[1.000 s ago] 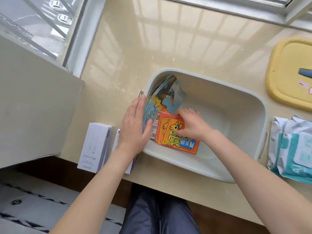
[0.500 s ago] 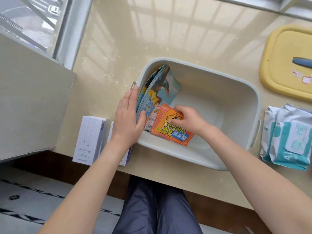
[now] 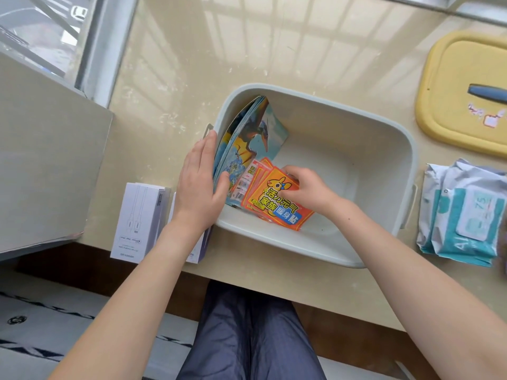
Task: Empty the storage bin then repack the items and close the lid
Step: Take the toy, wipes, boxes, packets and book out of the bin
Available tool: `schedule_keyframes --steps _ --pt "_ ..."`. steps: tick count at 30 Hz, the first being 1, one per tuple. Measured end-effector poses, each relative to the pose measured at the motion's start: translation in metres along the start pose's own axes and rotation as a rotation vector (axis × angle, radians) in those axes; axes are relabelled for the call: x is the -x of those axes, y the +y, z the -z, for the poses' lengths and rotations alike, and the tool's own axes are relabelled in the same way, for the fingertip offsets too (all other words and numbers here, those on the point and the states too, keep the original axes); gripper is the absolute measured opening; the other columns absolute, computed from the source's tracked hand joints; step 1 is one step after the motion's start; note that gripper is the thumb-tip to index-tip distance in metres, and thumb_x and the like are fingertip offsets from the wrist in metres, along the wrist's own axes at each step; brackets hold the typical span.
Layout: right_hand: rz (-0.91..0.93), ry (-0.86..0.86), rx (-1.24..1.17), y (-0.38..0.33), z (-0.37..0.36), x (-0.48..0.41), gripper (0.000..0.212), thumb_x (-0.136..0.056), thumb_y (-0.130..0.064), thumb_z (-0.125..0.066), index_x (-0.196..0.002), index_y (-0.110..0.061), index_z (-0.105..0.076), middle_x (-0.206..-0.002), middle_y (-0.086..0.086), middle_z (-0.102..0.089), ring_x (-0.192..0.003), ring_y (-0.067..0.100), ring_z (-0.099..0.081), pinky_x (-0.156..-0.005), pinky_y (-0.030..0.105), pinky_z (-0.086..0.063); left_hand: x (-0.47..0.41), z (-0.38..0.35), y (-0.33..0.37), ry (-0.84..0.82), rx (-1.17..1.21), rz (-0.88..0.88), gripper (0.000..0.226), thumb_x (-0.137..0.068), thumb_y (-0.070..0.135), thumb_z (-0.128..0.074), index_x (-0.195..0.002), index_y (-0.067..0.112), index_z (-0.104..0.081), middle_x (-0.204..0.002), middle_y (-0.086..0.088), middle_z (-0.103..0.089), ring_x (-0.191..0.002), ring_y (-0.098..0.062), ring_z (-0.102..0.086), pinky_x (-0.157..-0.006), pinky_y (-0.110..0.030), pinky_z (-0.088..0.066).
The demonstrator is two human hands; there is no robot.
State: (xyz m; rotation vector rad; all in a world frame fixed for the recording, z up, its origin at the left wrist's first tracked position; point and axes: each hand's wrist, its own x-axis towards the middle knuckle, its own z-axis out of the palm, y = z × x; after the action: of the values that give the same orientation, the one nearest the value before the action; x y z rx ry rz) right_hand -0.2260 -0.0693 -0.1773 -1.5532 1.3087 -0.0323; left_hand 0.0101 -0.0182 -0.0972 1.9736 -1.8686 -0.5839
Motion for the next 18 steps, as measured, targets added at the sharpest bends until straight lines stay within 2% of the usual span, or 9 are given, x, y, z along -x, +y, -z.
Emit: schedule_keyframes --steps 5,8,11,14,18 --pt "-0.002 0.019 -0.001 -0.001 0.000 0.003 0.023 -0.078 -0.017 -0.076 -0.095 -0.019 -0.060 -0.090 -0.003 -0.070 -0.080 0.014 -0.067 -0.068 0.030 -0.054 0.001 0.000 0.000 0.004 0.000 -0.001 0.068 -0.093 0.015 -0.054 -0.153 0.007 -0.022 -0.153 -0.014 -0.035 -0.136 -0.026 -0.033 -0.112 -0.039 -0.031" --pt "-0.020 -0.053 -0.033 -0.005 0.008 0.006 0.031 -0.075 -0.015 -0.078 -0.094 -0.028 -0.057 -0.089 -0.003 -0.073 -0.077 0.012 -0.070 -0.066 0.031 -0.058 0.001 0.000 0.001 0.008 -0.005 0.001 0.069 -0.094 0.016 -0.053 -0.154 0.008 -0.021 -0.153 -0.013 -0.035 -0.136 -0.025 -0.033 -0.112 -0.037 -0.029" --pt "-0.035 -0.101 -0.033 -0.012 0.014 0.010 0.039 -0.075 -0.013 -0.078 -0.091 -0.035 -0.050 -0.088 -0.003 -0.073 -0.074 0.008 -0.071 -0.060 0.025 -0.059 0.001 0.001 0.002 0.007 -0.009 -0.001 0.069 -0.094 0.016 -0.053 -0.154 0.009 -0.020 -0.153 -0.013 -0.035 -0.136 -0.024 -0.033 -0.111 -0.036 -0.029" --pt "-0.037 -0.045 -0.082 -0.017 0.014 0.019 0.045 -0.075 -0.009 -0.075 -0.097 -0.036 -0.046 -0.084 -0.002 -0.073 -0.071 0.013 -0.072 -0.061 0.033 -0.060 0.001 0.002 0.003 0.003 -0.009 0.007 0.070 -0.094 0.015 -0.054 -0.154 0.011 -0.019 -0.153 -0.012 -0.035 -0.135 -0.023 -0.033 -0.110 -0.036 -0.031" --pt "-0.049 0.092 -0.204 -0.021 0.018 0.033 0.058 -0.072 -0.009 -0.070 -0.101 -0.047 -0.037 -0.072 -0.001 -0.073 -0.058 0.015 -0.070 -0.053 0.040 -0.059 0.000 0.003 0.004 0.000 -0.013 0.002 0.071 -0.093 0.014 -0.055 -0.154 0.010 -0.019 -0.152 -0.013 -0.035 -0.133 -0.024 -0.035 -0.109 -0.039 -0.033"
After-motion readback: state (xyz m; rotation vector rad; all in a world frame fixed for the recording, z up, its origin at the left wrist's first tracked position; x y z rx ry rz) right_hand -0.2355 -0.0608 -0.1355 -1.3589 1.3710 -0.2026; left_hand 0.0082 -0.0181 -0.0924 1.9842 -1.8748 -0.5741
